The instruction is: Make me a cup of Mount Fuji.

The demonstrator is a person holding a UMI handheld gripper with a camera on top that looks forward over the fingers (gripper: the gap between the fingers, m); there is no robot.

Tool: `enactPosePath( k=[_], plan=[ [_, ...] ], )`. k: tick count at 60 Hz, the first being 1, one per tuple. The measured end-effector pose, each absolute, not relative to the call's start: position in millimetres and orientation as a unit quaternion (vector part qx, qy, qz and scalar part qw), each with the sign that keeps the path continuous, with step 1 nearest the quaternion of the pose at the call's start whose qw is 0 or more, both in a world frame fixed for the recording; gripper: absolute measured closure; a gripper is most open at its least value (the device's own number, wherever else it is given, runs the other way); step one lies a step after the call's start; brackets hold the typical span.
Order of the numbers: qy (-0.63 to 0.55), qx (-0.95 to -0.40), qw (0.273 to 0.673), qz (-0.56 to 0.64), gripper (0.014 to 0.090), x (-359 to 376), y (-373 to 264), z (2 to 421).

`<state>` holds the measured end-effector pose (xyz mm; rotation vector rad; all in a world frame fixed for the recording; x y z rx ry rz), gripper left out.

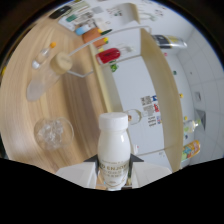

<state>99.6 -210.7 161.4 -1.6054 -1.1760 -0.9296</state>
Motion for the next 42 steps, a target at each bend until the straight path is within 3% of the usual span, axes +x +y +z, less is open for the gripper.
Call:
enactPosePath(
  k=[7,13,27,42],
  plan=[
    [-0.329,-0.717,0.573,-0.225,0.0565,87.8,-218.2,198.3],
    [-0.202,-0.757,0.608,-0.128,0.0563,100.5,-219.6,200.5],
    [-0.036,-0.822,0.568,-0.02,0.0567,134.9,-214.9,114.1],
    [-0.004,-0.845,0.534,0.02,0.0565,143.9,-212.8,57.7]
  ],
)
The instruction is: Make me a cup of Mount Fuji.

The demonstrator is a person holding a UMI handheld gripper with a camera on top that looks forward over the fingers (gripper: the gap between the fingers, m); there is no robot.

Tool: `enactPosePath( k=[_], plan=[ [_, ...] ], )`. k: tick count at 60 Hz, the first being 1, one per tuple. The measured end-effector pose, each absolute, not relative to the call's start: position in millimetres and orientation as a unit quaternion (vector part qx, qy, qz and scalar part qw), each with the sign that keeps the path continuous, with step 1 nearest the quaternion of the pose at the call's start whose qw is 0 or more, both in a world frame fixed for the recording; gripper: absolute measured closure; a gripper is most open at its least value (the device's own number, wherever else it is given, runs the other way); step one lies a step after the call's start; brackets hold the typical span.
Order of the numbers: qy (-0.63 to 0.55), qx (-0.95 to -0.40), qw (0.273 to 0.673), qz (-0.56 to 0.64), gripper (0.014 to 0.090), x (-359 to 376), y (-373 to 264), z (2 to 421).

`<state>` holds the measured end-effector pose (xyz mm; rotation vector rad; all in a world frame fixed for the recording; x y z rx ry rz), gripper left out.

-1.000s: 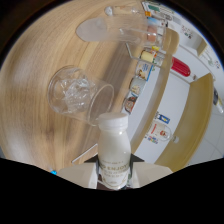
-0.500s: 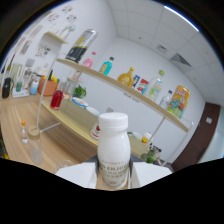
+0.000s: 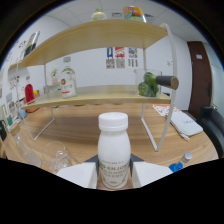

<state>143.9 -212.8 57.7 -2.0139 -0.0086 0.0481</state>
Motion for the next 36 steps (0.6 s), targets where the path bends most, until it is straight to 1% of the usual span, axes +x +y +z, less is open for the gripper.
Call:
enactPosePath(
  k=[9,25,31,36],
  plan=[
    [-0.007,-0.844,0.536,0.025,0.0555,145.2,-216.4,57.7],
    [0.004,-0.853,0.521,0.018,0.0528,147.9,-236.7,53.1],
    [0.01,-0.858,0.514,0.003,0.0412,150.0,-242.2,59.4],
    [0.025,-0.865,0.5,-0.021,0.0221,157.7,-253.0,69.7]
  ],
)
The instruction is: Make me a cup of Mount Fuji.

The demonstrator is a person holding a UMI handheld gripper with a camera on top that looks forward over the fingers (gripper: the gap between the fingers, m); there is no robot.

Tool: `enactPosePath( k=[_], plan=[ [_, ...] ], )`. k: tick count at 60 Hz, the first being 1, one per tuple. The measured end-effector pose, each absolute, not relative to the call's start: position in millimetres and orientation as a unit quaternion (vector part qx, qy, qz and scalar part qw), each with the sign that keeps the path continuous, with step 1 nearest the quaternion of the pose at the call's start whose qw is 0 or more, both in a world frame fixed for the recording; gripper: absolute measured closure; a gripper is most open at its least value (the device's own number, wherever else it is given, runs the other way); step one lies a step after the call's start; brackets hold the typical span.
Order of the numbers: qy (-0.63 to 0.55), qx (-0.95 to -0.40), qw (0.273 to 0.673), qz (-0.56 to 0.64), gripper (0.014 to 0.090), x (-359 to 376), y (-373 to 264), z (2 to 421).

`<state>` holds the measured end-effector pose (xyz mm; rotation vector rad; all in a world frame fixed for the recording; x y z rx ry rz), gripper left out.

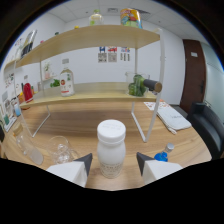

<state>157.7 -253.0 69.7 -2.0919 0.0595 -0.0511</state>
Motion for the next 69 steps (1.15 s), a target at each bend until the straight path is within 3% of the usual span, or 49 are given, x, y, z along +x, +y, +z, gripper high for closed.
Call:
enactPosePath(
  k=[1,15,27,50,69],
  plan=[
    [0.029,-0.867,0.496,-0.026,0.0187,158.7,-255.9,71.9],
    [0.034,-0.881,0.47,-0.045,0.0197,130.8,-297.3,123.3],
    [0.034,-0.891,0.45,-0.051,0.0189,84.0,-322.8,142.9],
    [0.015,-0.901,0.432,-0.028,0.0188,18.0,-344.9,136.5],
    [0.008,-0.906,0.422,-0.023,0.0189,9.7,-345.5,131.8]
  ],
)
